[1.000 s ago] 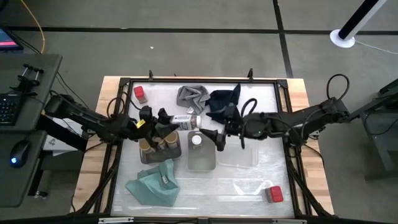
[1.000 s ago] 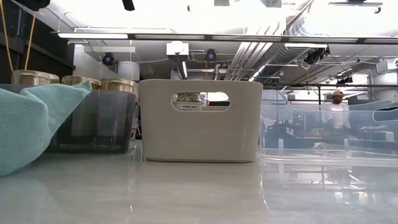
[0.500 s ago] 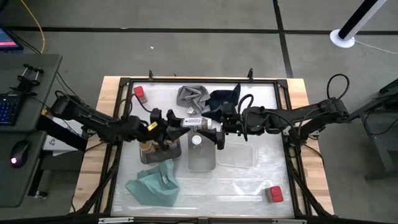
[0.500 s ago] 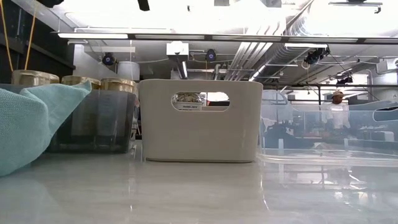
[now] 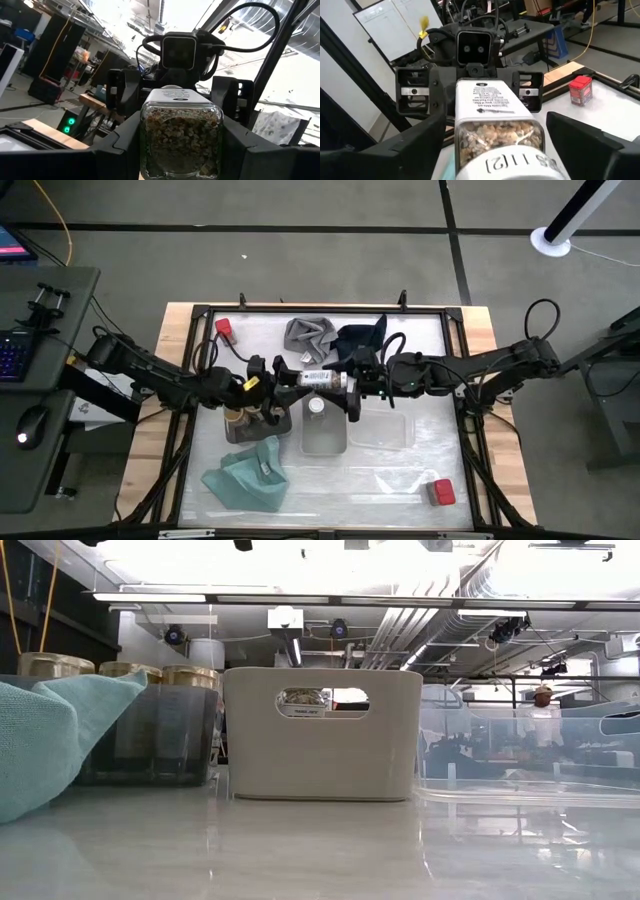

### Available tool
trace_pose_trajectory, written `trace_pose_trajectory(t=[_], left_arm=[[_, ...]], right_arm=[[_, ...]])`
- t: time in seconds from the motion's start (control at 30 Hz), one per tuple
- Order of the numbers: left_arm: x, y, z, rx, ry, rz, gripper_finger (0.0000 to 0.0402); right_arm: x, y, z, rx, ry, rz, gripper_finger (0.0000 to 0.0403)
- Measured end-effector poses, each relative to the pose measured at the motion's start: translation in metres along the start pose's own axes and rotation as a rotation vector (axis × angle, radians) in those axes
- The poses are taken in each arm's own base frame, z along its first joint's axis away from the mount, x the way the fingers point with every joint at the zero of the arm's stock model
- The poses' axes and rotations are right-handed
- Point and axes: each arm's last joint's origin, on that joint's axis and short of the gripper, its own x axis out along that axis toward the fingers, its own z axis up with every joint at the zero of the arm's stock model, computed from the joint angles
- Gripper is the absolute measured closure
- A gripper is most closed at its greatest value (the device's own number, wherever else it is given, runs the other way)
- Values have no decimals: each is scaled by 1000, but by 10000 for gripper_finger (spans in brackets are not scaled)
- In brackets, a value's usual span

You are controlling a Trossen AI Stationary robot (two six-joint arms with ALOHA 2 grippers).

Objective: Sort spices by type
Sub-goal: Put the white seasoning bottle into the gray bin

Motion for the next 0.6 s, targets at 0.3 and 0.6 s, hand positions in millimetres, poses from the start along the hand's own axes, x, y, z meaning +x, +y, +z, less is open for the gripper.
trace_pose_trajectory(t=[0.3,0.6], left_arm=[[1,2,1,15,-4,0,246],[2,8,4,9,0,32,177]], right_arm=[[0,0,-1,3,15,19,184],[-5,-1,0,-36,46,14,205]])
